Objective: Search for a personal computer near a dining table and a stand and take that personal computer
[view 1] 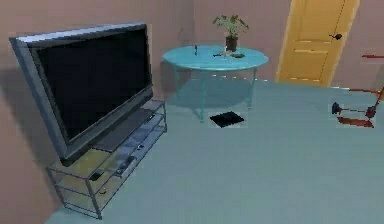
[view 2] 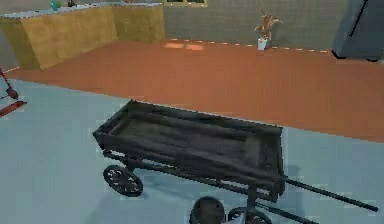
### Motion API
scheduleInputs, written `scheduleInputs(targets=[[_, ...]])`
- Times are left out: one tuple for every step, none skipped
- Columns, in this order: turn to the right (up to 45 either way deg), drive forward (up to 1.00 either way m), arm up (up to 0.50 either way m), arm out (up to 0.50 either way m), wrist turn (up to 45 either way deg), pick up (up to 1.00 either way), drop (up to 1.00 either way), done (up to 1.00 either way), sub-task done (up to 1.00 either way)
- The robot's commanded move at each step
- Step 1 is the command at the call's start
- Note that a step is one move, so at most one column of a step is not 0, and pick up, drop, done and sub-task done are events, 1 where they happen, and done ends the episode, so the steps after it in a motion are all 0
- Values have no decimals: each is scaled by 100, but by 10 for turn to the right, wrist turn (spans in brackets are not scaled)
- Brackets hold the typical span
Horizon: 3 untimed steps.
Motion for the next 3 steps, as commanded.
scheduleInputs(targets=[[450, 0, 0, 0, 0, 0, 0, 0, 0], [60, 0, 0, 0, 0, 0, 0, 0, 0], [0, 10, 0, 0, 0, 0, 0, 0, 0]])
